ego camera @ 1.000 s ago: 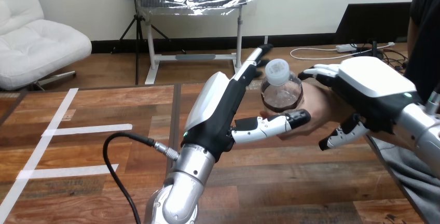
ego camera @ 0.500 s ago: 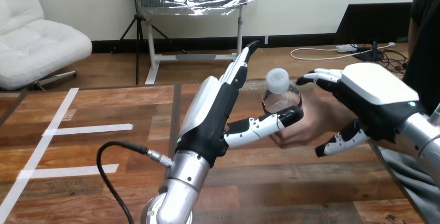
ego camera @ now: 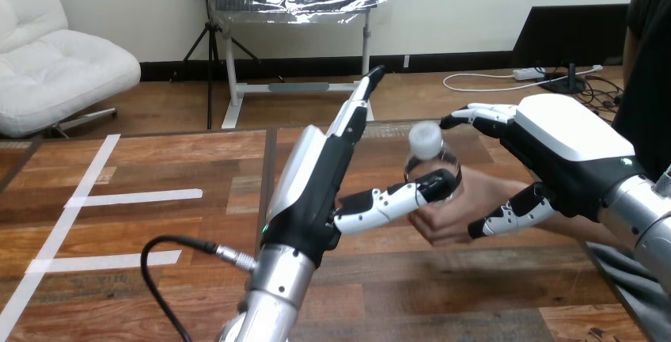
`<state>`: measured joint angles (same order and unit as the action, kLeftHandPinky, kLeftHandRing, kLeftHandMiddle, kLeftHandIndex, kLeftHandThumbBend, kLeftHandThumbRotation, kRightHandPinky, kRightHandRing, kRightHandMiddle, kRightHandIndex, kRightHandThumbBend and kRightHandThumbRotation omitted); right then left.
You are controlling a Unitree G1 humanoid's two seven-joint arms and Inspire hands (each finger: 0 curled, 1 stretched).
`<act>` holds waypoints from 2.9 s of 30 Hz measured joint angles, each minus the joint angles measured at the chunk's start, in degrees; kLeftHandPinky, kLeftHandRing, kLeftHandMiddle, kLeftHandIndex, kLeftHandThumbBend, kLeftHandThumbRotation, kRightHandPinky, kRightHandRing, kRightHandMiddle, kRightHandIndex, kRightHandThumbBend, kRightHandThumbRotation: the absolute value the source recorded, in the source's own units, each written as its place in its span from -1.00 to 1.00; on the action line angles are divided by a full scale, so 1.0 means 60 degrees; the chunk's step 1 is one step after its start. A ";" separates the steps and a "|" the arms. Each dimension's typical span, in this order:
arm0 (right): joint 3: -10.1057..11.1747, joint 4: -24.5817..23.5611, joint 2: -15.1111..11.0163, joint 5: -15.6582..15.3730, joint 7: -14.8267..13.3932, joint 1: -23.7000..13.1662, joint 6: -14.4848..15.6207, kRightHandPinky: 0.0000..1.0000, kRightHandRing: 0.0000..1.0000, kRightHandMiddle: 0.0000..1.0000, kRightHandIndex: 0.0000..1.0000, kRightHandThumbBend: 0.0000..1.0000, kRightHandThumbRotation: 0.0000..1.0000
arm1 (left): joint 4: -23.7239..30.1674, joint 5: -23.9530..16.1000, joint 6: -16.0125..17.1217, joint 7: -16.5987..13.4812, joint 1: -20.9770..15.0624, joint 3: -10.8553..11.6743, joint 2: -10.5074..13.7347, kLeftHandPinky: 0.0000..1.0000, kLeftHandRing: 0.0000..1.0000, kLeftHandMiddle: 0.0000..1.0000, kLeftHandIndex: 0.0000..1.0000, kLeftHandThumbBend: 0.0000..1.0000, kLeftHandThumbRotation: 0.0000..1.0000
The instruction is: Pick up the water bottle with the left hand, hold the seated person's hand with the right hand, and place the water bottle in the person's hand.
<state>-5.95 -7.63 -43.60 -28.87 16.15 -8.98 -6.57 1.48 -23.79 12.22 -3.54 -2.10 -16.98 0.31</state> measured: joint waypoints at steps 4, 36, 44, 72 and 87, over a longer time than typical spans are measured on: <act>0.0166 -0.0240 0.0193 0.0157 -0.0058 0.0166 0.0093 0.56 0.74 0.77 0.67 0.60 -1.00 | 0.0059 0.0181 0.0250 -0.0160 0.0207 0.0003 -0.0018 0.76 0.87 0.87 0.87 0.51 0.20; 0.0669 -0.1298 0.3085 0.1042 -0.2313 0.2299 -0.1120 0.50 0.68 0.74 0.57 -0.27 -0.99 | 0.0344 0.0535 0.3194 -0.2251 0.2644 0.0015 -0.0346 0.65 0.72 0.73 0.72 -0.06 0.34; 0.0595 -0.1191 0.3800 0.1347 -0.2797 0.2681 -0.1972 0.50 0.68 0.74 0.57 -0.44 -1.00 | 0.0431 0.0505 0.3928 -0.2648 0.2780 0.0012 -0.0235 0.60 0.69 0.71 0.70 -0.18 0.32; 0.0170 -0.0204 0.4776 0.2060 -0.2892 0.3102 -0.3146 0.49 0.68 0.75 0.61 -0.67 -1.00 | 0.0664 0.0492 0.4248 -0.3175 0.3440 -0.0092 0.0306 0.46 0.62 0.68 0.67 -0.26 0.37; 0.0171 -0.0156 0.4782 0.2248 -0.2672 0.3162 -0.3174 0.51 0.69 0.77 0.63 -0.68 -1.00 | 0.0687 0.0502 0.4108 -0.3359 0.4349 -0.0361 0.0620 0.43 0.60 0.65 0.65 -0.24 0.32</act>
<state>-4.92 -8.56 -14.90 -15.39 0.12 9.99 -25.61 5.60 -20.78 36.87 -23.69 23.99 -19.15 4.03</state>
